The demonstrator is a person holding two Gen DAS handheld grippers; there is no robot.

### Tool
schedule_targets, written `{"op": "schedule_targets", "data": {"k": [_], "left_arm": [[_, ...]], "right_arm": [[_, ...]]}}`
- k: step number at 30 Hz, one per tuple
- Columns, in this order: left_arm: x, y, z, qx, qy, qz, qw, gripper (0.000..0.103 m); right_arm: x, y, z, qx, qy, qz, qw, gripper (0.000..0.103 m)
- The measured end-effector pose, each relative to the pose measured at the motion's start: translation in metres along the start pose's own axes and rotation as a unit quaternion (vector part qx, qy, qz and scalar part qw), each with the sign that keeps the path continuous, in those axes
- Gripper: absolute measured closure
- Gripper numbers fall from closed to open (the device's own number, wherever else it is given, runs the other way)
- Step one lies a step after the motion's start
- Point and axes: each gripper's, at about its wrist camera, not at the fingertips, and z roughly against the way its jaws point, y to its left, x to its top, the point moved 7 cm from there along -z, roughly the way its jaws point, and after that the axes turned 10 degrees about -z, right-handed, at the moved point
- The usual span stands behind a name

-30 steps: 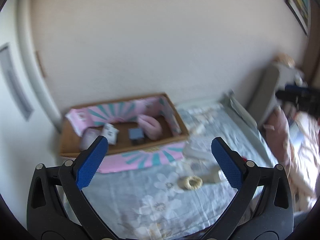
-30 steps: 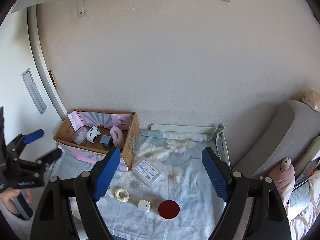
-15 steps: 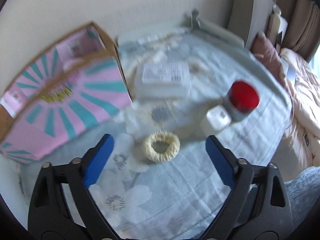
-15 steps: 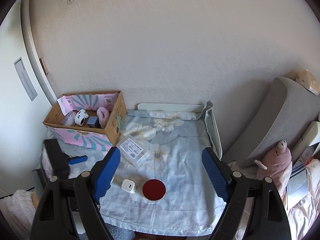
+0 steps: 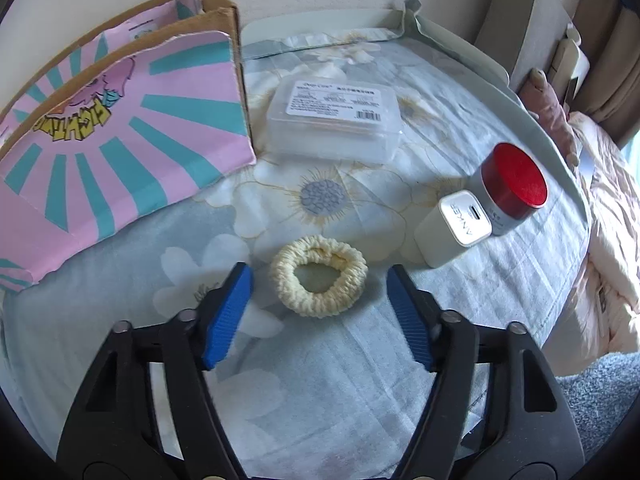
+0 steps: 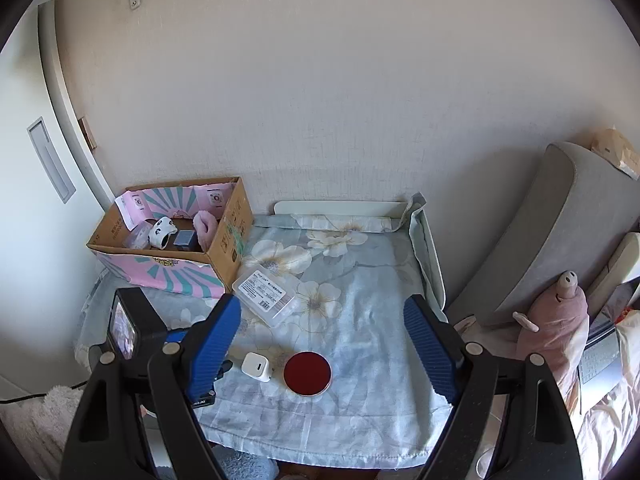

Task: Organize objects
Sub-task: 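Lower the left tool onto the beige hair tie and close it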

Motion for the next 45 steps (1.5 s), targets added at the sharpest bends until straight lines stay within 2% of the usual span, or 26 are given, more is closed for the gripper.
{"op": "schedule_targets", "data": {"k": [2,3,12,18,23,27,30,35,38,42,45], "left_arm": [[0.000,-0.001,0.000,0.013,0.000,-0.006,0.9999,0.048],[0.000,-0.001,0.001,0.015,-0.001,-0.006,0.9999,0.053],[0.003,0.006,0.004,0.002,-0.003,0.008,1.0000,0.072],[0.010,0.015,0.025,-0.005,-0.023,0.036,0.9991,0.073],[0.031,0.028,0.073,0.002,-0.061,0.068,0.9958,0.073],[0.051,0.043,0.129,0.033,-0.107,0.097,0.9889,0.073],[0.062,0.055,0.173,0.070,-0.139,0.117,0.9808,0.073],[0.067,0.070,0.227,0.118,-0.168,0.133,0.9696,0.073],[0.065,0.077,0.247,0.132,-0.176,0.145,0.9647,0.073],[0.059,0.087,0.255,0.139,-0.179,0.163,0.9603,0.073],[0.053,0.095,0.259,0.142,-0.182,0.178,0.9567,0.073]], "right_arm": [[0.000,0.000,0.000,0.002,0.000,-0.002,1.000,0.022],[0.000,0.005,0.000,0.035,-0.006,0.010,0.999,0.022],[-0.002,0.006,0.000,0.044,-0.002,-0.002,0.999,0.022],[-0.001,0.007,0.003,0.047,-0.005,-0.006,0.999,0.022],[0.005,0.010,0.006,0.056,-0.012,-0.006,0.998,0.022],[0.013,0.014,0.010,0.062,-0.024,-0.007,0.998,0.022],[0.020,0.023,0.015,0.068,-0.039,-0.006,0.997,0.022],[0.025,0.043,0.020,0.065,-0.052,0.017,0.996,0.022],[0.027,0.056,0.018,0.083,-0.047,0.023,0.995,0.022],[0.027,0.071,0.009,0.067,-0.046,0.056,0.995,0.022],[0.024,0.083,-0.009,0.086,-0.019,0.073,0.993,0.022]]}}
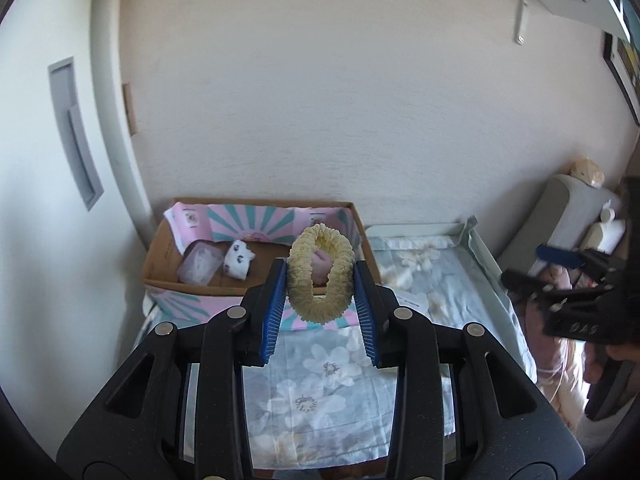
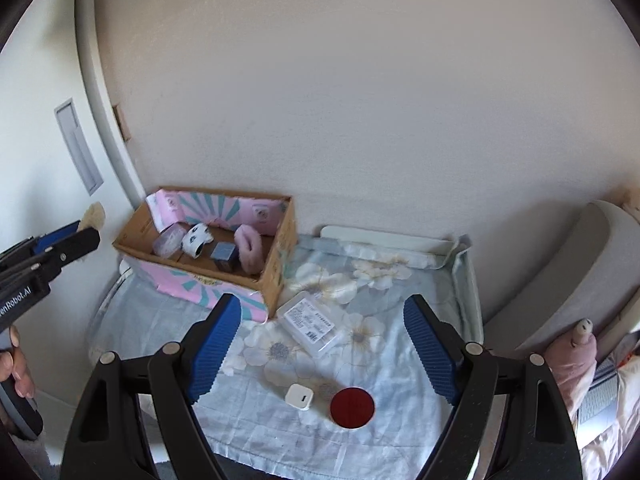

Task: Organize objects
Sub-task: 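Lower the left tool onto the beige hair tie and close it, then hold the hair tie in the left tool while the right tool grasps the clear cotton-swab box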

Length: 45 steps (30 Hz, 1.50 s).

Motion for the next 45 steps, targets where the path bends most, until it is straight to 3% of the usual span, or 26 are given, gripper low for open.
{"op": "schedule_targets", "data": {"k": [7,14,18,21,27,35,39,45], "left_arm": [[-0.009,0.020,0.007,0.020,-0.002,0.017,0.9996,0.073],[-0.016,0.039,0.017,0.042,-0.001,0.033,0.9986,0.073],[-0.020,0.046,0.020,0.052,0.002,0.040,0.9979,0.073],[-0.023,0.050,0.020,0.053,0.006,0.047,0.9975,0.073],[-0.024,0.050,0.022,0.056,0.008,0.051,0.9971,0.073],[-0.027,0.054,0.021,0.059,0.011,0.056,0.9966,0.073],[-0.027,0.054,0.023,0.058,0.012,0.058,0.9965,0.073],[-0.028,0.056,0.020,0.056,0.012,0.058,0.9967,0.073]], "right_arm": [[-0.028,0.010,-0.078,0.044,0.111,0.058,0.991,0.022],[-0.055,0.006,-0.152,0.040,0.176,0.140,0.974,0.022],[-0.070,0.005,-0.189,0.031,0.216,0.189,0.957,0.022],[-0.077,0.005,-0.206,0.037,0.237,0.212,0.947,0.021],[-0.076,0.005,-0.223,0.007,0.237,0.278,0.931,0.021],[-0.073,-0.011,-0.237,0.013,0.262,0.257,0.930,0.022],[-0.072,-0.015,-0.234,0.033,0.269,0.242,0.931,0.033],[-0.069,-0.018,-0.227,0.059,0.275,0.217,0.935,0.069]]}}
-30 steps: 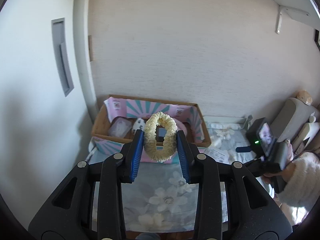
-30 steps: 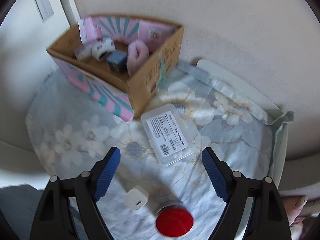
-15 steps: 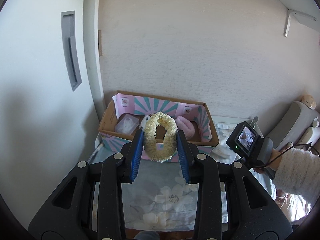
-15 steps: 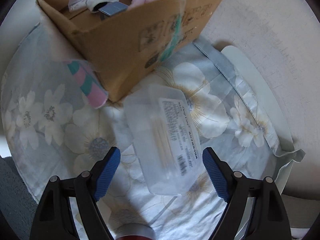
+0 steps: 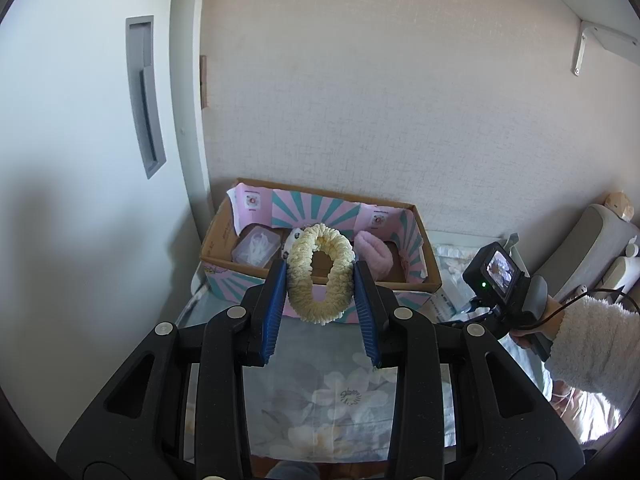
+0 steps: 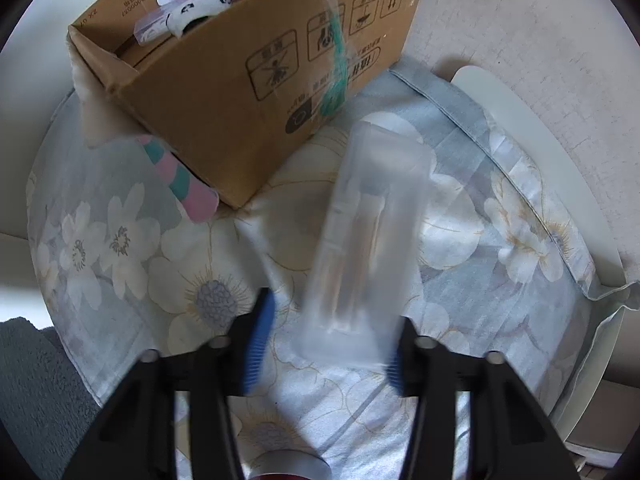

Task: Organize objects
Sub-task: 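Hold the hair tie in the left tool while the right tool grasps the clear cotton-swab box, then carry hair tie and swab box into the cardboard box and open both tools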

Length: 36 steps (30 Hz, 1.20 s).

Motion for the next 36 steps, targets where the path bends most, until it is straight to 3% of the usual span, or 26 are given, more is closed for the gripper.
{"op": "schedule_targets", "data": {"k": [11,18,21,23,26,36], "left_arm": [[0.000,-0.002,-0.003,-0.005,-0.001,-0.007,1.0000,0.073],[0.005,-0.004,-0.007,-0.018,-0.007,-0.011,0.9998,0.073],[0.008,-0.008,-0.011,-0.030,-0.008,-0.015,0.9994,0.073],[0.010,-0.011,-0.009,-0.035,-0.012,-0.020,0.9991,0.073],[0.015,-0.013,-0.006,-0.040,-0.019,-0.026,0.9987,0.073],[0.028,-0.019,-0.011,-0.060,-0.025,-0.039,0.9971,0.073]], "right_arm": [[-0.002,-0.016,0.023,0.000,-0.024,-0.037,0.999,0.071],[0.006,-0.041,0.087,-0.010,-0.095,-0.116,0.989,0.074],[0.005,-0.043,0.104,-0.005,-0.101,-0.137,0.985,0.074],[-0.007,-0.016,0.105,0.002,-0.111,-0.144,0.983,0.074],[-0.006,-0.011,0.099,0.004,-0.128,-0.151,0.980,0.074],[-0.019,0.016,0.192,-0.020,-0.225,-0.202,0.953,0.074]]}}
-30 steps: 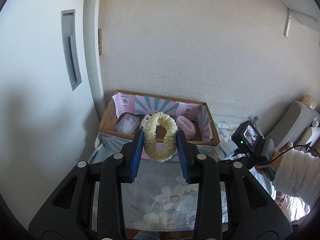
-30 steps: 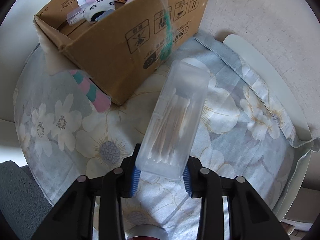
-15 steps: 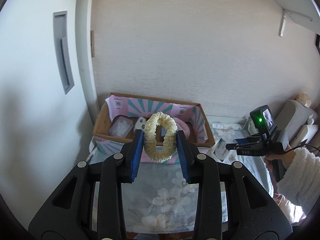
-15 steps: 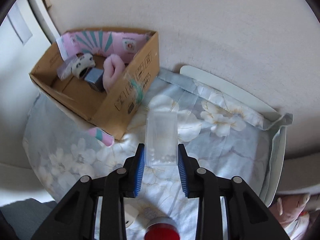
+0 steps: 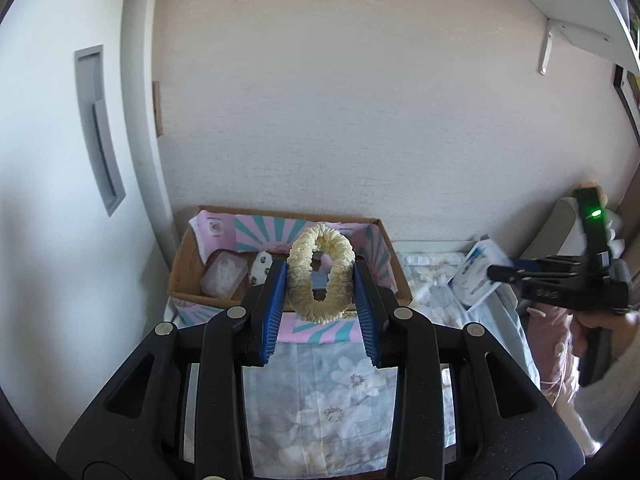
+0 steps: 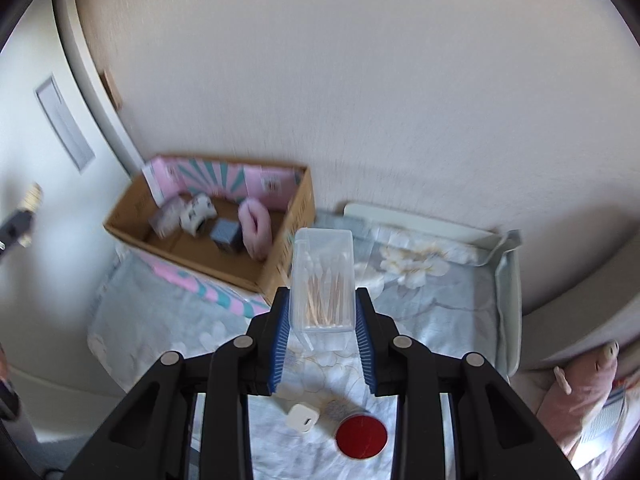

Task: Organize objects
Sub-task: 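Carry hair tie and swab box into the cardboard box and open both tools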

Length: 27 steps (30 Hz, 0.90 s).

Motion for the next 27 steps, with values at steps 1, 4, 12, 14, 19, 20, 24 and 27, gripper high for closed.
{"op": "schedule_targets", "data": {"k": [1,4,12,14,19,20,24,27], "left_arm": [[0.001,-0.002,-0.001,-0.002,0.000,-0.003,1.0000,0.073],[0.006,-0.007,0.000,-0.006,0.001,-0.015,0.9999,0.073],[0.002,-0.004,-0.010,-0.018,0.014,-0.023,0.9995,0.073],[0.000,-0.002,-0.016,-0.023,0.021,-0.022,0.9993,0.073],[-0.002,0.006,-0.023,-0.028,0.026,-0.021,0.9990,0.073],[-0.001,0.006,-0.023,-0.028,0.026,-0.022,0.9990,0.073],[0.001,0.013,-0.022,-0.028,0.029,-0.022,0.9989,0.073],[0.006,0.023,-0.026,-0.023,0.031,-0.020,0.9990,0.073]], "right_arm": [[0.000,0.002,0.008,-0.003,-0.007,-0.007,1.000,0.074],[-0.002,0.010,0.035,-0.016,-0.034,-0.021,0.999,0.074],[-0.012,0.031,0.084,-0.069,-0.078,-0.024,0.994,0.074],[-0.014,0.035,0.084,-0.065,-0.077,-0.025,0.995,0.074],[-0.014,0.045,0.076,-0.061,-0.069,-0.020,0.996,0.074],[-0.014,0.047,0.075,-0.061,-0.066,-0.019,0.996,0.074],[-0.010,0.055,0.069,-0.059,-0.059,-0.013,0.996,0.074],[-0.001,0.062,0.067,-0.059,-0.059,-0.008,0.996,0.074]]}}
